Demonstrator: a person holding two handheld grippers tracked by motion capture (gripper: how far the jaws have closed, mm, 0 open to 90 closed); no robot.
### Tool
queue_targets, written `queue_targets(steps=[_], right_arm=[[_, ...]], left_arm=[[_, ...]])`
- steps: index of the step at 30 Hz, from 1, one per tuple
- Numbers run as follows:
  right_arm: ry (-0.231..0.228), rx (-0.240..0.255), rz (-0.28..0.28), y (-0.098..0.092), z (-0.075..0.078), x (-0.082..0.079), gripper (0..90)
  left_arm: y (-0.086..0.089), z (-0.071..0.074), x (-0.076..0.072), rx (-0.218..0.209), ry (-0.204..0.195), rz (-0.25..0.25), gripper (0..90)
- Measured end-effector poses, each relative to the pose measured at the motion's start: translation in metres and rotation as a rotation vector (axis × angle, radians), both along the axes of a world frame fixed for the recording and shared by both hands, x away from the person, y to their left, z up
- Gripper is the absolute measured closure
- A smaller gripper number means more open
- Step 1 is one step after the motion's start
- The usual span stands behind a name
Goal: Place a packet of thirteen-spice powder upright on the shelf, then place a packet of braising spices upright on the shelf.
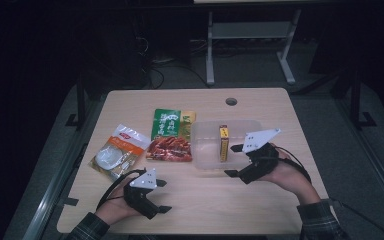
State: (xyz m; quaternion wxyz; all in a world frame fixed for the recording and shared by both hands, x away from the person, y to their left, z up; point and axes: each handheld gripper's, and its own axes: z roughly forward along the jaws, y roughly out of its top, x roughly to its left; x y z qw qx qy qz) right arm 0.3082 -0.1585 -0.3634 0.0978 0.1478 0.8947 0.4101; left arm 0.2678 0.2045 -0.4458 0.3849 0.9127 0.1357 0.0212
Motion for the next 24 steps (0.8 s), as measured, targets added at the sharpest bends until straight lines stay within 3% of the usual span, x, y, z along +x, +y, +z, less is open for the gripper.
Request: queue_targets(steps=[5, 14, 21, 24], right_arm=[[0.012, 0.014, -0.018, 0.002, -0.02, -0.017, 20.9], [0.093, 0.008, -0.067, 0.006, -0.067, -0.046, 19.6], [0.124, -0.008, -0.073, 0.006, -0.082, -0.061, 19.5], [0.129, -0.018, -0.073, 0.005, -0.084, -0.065, 19.6]], left_arm=[[0.0, -0.001, -0.001, 0.008, 0.0, 0.014, 15.9], [0.004, -0.001, -0.001, 0.027, 0.013, 0.069, 16.0], [0.01, 0.006, 0.01, 0.046, 0.001, 0.134, 19.0], [0.014, 0.013, 0.02, 0.03, -0.006, 0.175, 25.9]])
